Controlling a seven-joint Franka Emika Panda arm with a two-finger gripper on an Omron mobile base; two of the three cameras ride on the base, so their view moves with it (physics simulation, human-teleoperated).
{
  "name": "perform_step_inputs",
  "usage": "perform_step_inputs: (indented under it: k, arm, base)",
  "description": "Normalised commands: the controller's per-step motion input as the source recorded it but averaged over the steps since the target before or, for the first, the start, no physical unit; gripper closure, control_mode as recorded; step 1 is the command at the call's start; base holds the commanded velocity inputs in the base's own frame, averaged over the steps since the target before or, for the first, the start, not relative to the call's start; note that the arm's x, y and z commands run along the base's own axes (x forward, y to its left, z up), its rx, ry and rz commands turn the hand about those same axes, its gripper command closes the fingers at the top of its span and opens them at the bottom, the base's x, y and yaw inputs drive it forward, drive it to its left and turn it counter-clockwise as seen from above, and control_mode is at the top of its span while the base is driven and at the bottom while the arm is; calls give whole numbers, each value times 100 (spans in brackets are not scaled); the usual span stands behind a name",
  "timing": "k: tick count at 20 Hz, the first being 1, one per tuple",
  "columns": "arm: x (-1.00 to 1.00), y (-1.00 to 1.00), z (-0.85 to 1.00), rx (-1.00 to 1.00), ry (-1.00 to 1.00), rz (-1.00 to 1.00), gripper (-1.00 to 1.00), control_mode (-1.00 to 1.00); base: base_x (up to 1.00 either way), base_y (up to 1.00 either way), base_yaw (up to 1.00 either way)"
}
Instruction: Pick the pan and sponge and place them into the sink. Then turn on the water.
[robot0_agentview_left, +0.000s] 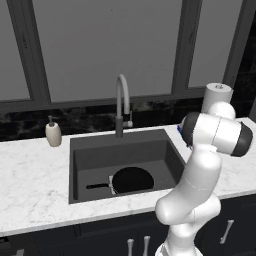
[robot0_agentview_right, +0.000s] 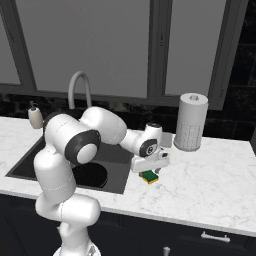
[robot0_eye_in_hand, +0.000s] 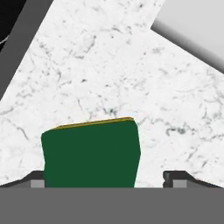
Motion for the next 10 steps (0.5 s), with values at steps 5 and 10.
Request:
perform_step_inputs:
  k: [5, 10]
  arm:
    - [13, 0, -35, 0, -2, 0, -100, -100]
    - [2, 0, -38, 0, -9, 2, -100, -100]
  base:
    - [0, 0, 0]
    - [0, 0, 0]
